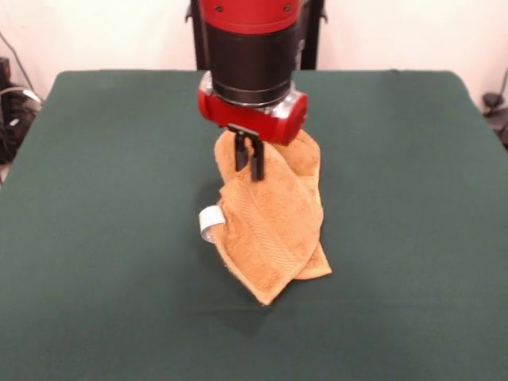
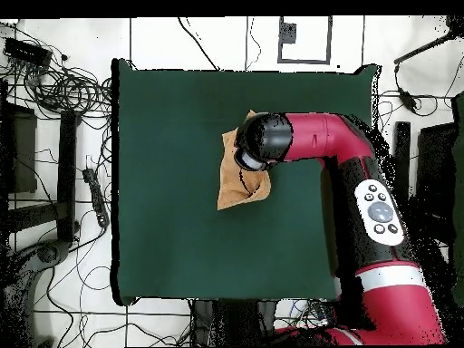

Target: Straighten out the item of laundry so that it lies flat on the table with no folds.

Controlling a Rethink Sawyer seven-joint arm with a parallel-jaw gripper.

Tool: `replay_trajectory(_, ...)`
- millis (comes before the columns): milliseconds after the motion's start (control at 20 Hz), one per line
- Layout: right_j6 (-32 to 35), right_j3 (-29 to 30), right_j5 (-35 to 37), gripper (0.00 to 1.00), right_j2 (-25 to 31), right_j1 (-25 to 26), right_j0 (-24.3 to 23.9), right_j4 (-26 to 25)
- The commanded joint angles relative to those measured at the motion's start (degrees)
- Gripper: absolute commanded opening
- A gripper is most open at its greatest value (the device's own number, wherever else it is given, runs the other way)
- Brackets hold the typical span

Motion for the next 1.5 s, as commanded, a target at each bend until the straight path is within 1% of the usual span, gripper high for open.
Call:
replay_trajectory(50, -4.6, 1.2, 3.4, 0.00, 4.5, -0.1, 5.5, 2.9)
replay_trajectory(400, -0.3, 1.3, 1.4, 0.00, 3.4, -0.1, 7.7, 5.4)
replay_trajectory(750, 0.6, 2.1, -1.1, 0.00, 3.4, 0.2, 8.0, 8.5)
replay_trajectory(1050, -1.2, 3.3, -3.2, 0.00, 4.0, 0.6, 7.0, 10.1)
replay_trajectory(1150, -1.5, 3.7, -3.8, 0.00, 3.9, 0.6, 6.8, 10.0)
replay_trajectory(1350, -2.2, 2.9, -2.1, 0.00, 2.4, -0.1, 7.9, 8.7)
replay_trajectory(1500, -1.6, 2.8, -1.0, 0.00, 1.5, -0.7, 8.7, 8.2)
